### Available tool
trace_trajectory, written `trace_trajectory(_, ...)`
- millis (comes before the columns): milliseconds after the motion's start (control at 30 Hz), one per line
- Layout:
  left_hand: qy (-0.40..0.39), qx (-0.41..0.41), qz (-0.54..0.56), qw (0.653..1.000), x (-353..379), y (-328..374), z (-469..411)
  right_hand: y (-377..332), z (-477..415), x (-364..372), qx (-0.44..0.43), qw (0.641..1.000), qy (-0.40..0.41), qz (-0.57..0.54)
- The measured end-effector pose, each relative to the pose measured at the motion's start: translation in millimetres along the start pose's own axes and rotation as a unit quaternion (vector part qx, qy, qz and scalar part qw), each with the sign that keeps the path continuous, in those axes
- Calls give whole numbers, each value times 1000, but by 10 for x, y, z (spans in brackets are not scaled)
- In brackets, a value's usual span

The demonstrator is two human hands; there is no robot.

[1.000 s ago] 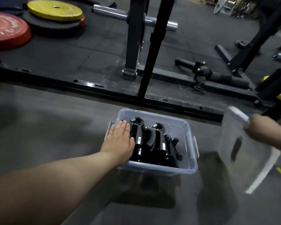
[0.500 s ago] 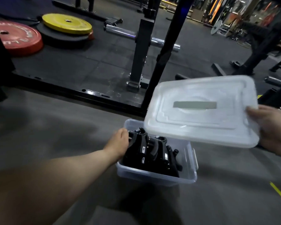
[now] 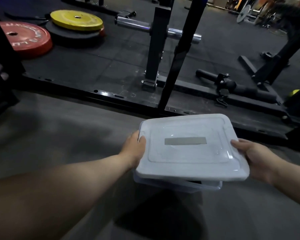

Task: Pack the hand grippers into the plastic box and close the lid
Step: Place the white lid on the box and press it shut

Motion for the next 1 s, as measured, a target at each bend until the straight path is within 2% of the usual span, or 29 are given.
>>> trace_trajectory(233, 32, 12, -22, 999, 1, -25, -11, 308, -245, -8, 18, 1000, -14, -18)
trace_trajectory(333, 43, 14, -44, 998, 26, -64, -25, 416, -268, 42, 0, 997, -3, 77)
trace_trajectory(467, 60, 25, -88, 994, 112, -51, -9, 526, -336, 12, -36, 968, 74, 238)
trace_trajectory(600, 57, 10, -140, 989, 204, -61, -16, 543, -378, 22, -68, 946, 109, 298)
trace_trajectory(700, 39, 12, -204, 978, 248, -48, -10, 578, -380, -11, -67, 902, 134, 404)
trace_trajectory(733, 42, 20, -227, 973, 254, -26, -6, 634, -396, -29, -60, 898, 130, 416)
trace_trajectory(900, 69, 41, -305, 949, 271, 92, 2, 769, -435, -47, -44, 932, 97, 346)
trace_trajectory(1000, 66, 44, -327, 942, 270, 89, 19, 746, -456, -78, -30, 942, 114, 313)
Point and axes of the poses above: each hand's wrist, its own z-axis away from the middle knuckle, its own x-axis out of the palm, y = z × x, the point moved 7 cm from there along -z, towards the middle knuckle, and after that the axes turned 1 degree about -z, right-handed, at the moved point
